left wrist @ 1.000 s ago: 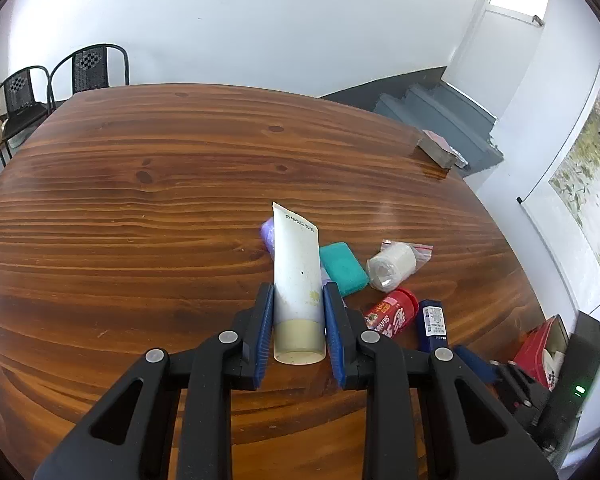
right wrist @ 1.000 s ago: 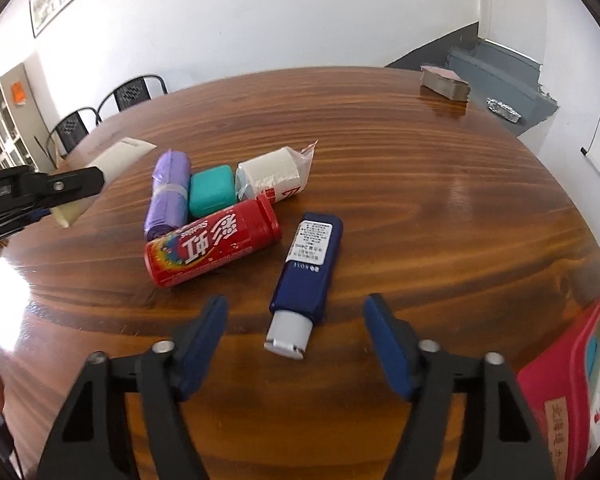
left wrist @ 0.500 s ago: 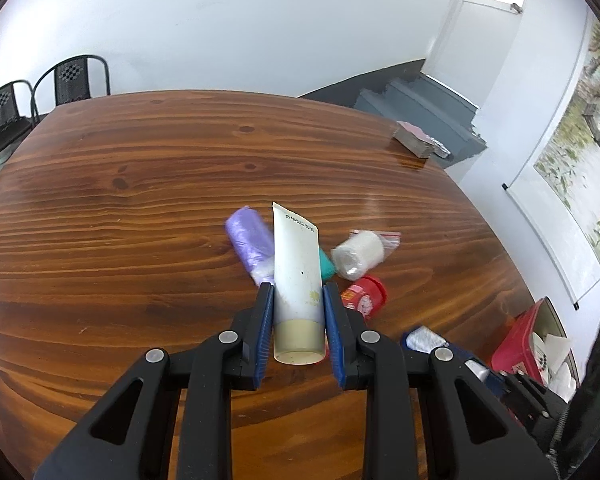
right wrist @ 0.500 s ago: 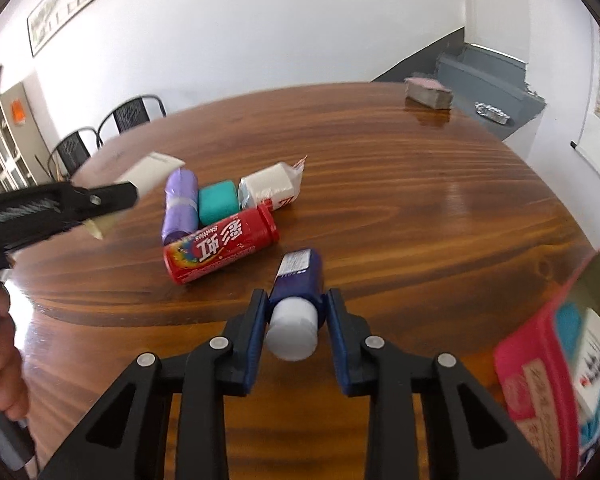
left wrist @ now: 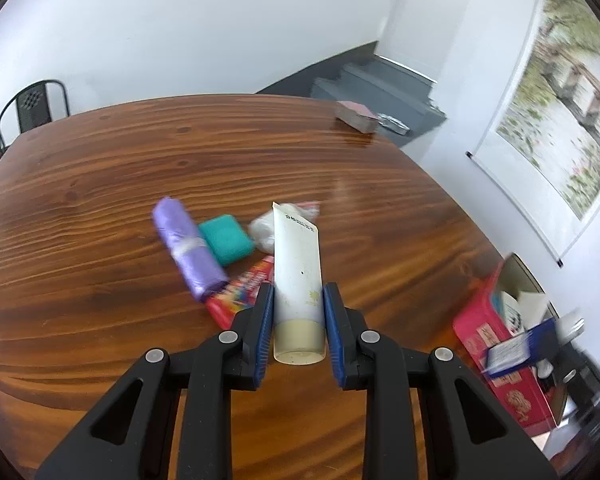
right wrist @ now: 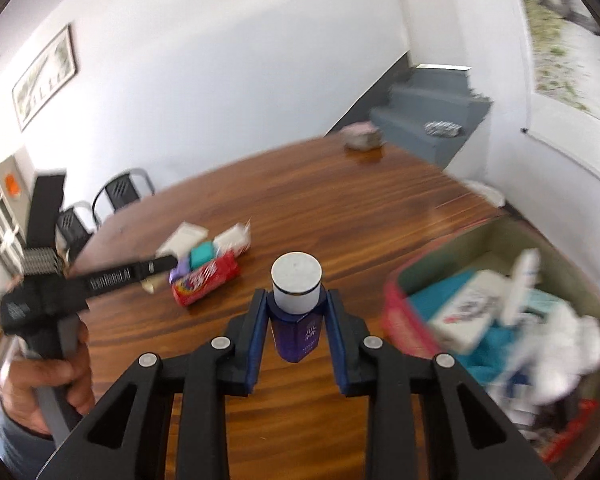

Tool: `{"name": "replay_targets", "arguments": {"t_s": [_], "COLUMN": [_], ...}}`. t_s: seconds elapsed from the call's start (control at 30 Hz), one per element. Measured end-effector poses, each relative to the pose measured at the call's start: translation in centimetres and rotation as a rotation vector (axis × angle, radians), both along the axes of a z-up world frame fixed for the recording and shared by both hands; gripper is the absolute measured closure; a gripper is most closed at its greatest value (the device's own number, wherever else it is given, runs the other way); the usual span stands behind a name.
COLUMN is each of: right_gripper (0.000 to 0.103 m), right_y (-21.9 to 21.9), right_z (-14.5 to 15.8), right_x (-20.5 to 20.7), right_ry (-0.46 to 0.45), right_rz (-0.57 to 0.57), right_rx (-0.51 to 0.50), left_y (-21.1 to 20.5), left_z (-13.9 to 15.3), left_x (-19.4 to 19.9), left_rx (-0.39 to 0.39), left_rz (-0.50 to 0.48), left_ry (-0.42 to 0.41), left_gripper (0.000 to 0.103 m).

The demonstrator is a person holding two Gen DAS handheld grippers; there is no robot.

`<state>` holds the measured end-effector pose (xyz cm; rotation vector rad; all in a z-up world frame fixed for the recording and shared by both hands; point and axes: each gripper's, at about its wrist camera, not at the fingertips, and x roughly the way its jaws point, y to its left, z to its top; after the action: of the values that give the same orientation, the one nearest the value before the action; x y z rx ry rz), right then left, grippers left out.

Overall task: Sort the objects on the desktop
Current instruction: 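Carry the cream tube and blue bottle over the tin box with both tools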

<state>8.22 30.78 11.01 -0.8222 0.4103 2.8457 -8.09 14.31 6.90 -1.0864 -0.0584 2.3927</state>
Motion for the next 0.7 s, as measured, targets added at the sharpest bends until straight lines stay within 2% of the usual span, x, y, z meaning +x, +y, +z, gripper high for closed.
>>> {"name": "replay_targets", "arguments": {"t_s": [0.17,0.37,0.53,0.7], "right_gripper": [0.072,0.071,0.071,0.072], "right_y": [3.8,8.1,10.3,12.5], "right_z": [1.3,1.1,0.5,-0.5], "right_x": [4.4,7.5,7.9,5.5], "right_ry": [0.059,0.064,0.043,-0.049], "right_rz": [-0.138,-0.268,-0.304,-0.269], "right_rx": [-0.015,-0.036,-0.053,-0.087], "left_y": [1.8,4.0,6.4,8.3], "left_z": [0.3,0.8,1.6,2.2], "left_x": [1.7,3.6,5.4,6.5], "left_rx": [0.002,0.009,0.025,0.039], "left_rz": [-0.063,-0.120,-0.183,-0.226], "left_ry": [0.008,0.017,0.033,0.037], "left_gripper": [0.076,0.076,0.076,0.076]}}
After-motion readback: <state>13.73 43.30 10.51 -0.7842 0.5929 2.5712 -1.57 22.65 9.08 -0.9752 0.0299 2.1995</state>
